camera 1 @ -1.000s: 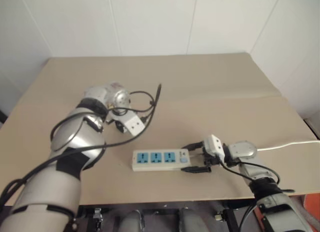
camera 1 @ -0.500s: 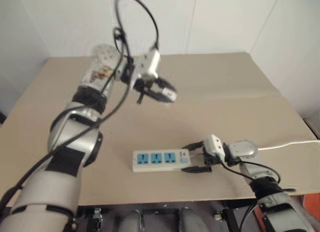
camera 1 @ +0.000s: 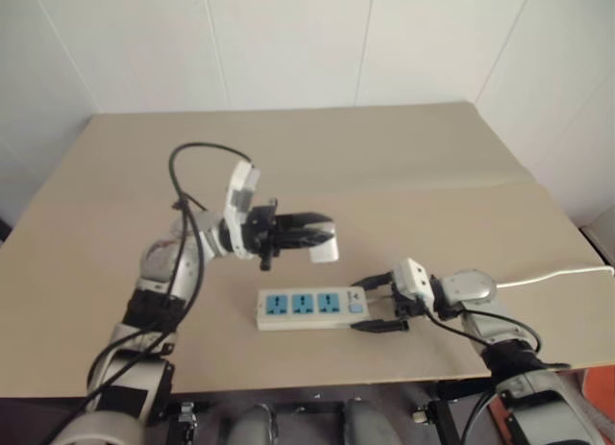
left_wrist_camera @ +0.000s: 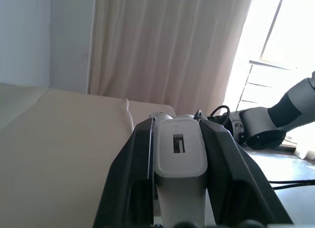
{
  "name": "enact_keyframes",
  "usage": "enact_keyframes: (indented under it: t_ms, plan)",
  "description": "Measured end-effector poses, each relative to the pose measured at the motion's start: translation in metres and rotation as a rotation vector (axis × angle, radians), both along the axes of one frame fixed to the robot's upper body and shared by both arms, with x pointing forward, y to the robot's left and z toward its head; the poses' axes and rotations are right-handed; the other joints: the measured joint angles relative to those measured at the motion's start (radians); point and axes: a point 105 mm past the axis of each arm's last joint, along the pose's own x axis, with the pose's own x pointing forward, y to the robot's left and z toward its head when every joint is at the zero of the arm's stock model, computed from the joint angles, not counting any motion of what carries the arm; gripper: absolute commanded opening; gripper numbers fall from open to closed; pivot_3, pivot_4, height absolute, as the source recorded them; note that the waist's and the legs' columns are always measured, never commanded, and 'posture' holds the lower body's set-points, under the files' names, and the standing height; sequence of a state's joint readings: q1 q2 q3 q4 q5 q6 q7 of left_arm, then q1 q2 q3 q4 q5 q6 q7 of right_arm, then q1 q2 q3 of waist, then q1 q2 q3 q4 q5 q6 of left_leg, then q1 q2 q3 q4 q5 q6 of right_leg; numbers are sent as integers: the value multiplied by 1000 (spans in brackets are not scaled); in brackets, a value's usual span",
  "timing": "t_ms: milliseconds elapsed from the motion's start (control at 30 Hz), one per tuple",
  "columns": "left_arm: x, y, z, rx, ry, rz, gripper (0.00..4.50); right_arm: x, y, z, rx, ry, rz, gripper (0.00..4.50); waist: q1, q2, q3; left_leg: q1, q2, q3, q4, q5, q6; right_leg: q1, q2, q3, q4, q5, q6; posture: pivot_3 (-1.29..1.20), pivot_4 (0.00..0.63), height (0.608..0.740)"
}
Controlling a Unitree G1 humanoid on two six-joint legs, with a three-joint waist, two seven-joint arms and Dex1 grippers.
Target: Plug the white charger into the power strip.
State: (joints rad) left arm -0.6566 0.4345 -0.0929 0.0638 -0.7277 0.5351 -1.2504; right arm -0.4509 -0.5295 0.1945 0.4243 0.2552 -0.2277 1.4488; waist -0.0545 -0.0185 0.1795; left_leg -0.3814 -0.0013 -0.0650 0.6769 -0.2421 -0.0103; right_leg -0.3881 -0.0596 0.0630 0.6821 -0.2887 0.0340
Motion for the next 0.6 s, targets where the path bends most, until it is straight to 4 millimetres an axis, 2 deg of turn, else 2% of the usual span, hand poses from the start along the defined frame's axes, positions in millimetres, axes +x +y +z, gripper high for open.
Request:
enact_keyframes:
  t_ms: [200, 367, 600]
  plan:
    - [-8, -8, -26, 106, 36, 35, 1055, -1, 0, -1, 2, 4, -3, 3414, 3, 0, 0, 0, 0, 0, 0, 0, 0, 0, 0, 0, 0, 0, 0, 0, 150, 740]
    - [-12, -15, -49, 257, -24, 31, 1055, -2, 0, -2, 9, 2, -13, 3414, 5, 0, 0, 2, 0, 2, -1, 0, 0, 1, 0, 1, 0, 0, 0, 0, 150, 740]
    - [-20, -16, -64, 322, -65, -15, 1055, -2, 1, -3, 12, 3, -17, 3414, 5, -1, 0, 2, 0, 7, -2, 0, 0, 1, 0, 1, -1, 0, 0, 0, 150, 740]
